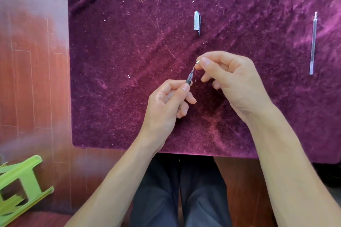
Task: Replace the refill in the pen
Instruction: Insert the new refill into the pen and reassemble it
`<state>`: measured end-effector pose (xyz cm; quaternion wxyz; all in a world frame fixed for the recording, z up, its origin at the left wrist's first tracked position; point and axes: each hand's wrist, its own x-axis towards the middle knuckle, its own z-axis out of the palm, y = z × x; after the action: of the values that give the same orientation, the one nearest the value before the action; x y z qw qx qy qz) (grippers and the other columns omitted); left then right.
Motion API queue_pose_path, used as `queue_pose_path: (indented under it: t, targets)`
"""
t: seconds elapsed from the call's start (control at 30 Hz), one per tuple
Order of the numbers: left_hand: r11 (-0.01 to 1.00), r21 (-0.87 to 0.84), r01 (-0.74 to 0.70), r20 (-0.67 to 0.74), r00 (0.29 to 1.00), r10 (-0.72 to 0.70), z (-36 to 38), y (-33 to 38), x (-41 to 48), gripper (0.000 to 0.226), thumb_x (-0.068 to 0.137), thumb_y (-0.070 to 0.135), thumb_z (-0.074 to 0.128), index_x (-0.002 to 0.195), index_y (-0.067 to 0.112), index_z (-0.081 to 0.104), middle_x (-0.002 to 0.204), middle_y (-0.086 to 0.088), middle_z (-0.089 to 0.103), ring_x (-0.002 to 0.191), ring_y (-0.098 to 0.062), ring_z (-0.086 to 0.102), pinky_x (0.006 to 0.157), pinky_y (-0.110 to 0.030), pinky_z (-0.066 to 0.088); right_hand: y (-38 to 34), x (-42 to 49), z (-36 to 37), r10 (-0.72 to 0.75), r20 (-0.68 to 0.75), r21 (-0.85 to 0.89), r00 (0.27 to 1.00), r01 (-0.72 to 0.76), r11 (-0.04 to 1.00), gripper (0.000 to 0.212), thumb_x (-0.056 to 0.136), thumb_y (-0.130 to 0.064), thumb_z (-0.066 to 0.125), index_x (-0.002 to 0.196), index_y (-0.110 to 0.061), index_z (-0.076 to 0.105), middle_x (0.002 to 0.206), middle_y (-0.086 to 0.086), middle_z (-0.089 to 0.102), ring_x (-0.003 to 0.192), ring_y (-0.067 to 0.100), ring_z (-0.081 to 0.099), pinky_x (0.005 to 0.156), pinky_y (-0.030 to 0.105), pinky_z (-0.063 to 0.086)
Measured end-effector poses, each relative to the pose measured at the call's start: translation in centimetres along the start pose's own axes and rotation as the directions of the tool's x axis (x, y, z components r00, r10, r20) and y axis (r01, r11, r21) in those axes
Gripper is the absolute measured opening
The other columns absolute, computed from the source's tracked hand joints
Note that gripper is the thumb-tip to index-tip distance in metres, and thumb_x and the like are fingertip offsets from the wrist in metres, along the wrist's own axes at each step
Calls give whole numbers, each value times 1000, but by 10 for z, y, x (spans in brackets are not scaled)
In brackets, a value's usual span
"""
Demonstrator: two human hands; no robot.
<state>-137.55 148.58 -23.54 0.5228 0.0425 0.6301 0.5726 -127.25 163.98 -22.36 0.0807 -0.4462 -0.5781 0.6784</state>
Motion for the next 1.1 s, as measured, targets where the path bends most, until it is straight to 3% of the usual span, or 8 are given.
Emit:
queue_pose_path:
  t: [0.43,0.6,0.8,0.93,1.1]
  targets:
    - [999,27,-24,6,1000,24,-5,0,-4,24,101,24,60,114,6,68,79,-6,70,54,-12,52,54,-24,42,-1,0,-1,-63,136,-190,989,88,978,10,104,-24,71,105,-29,80,87,-23,77,77,-6,67,70,7,49]
    - [999,23,-25,6,1000,25,-7,-2,-6,23,101,25,60,113,7,69,79,-6,70,55,-12,52,54,-24,42,-5,-1,-1,-65,224,-230,972,117,966,13,106,-19,68,110,-24,79,97,-14,76,84,2,68,86,20,57]
    - [999,14,-35,21,999,35,-7,-4,-9,20,100,28,61,109,14,70,79,-5,71,55,-11,53,54,-22,43,-3,-2,-5,-58,274,-196,960,114,974,13,106,-20,68,111,-23,80,97,-13,78,85,1,67,86,19,56]
    - [999,-28,-34,41,999,35,-5,-3,-10,16,99,29,62,106,19,71,80,-6,71,54,-12,53,53,-23,42,2,-5,-4,-70,288,-163,955,121,979,15,106,-16,67,110,-23,79,90,-21,77,81,-6,66,74,8,50]
    - [997,-75,9,64,998,-4,-2,-4,-12,28,100,30,60,115,8,69,82,-5,70,55,-10,52,53,-25,39,7,-7,-5,-64,278,-88,959,92,992,16,107,-15,65,107,-23,79,91,-14,77,80,-7,66,70,7,49]
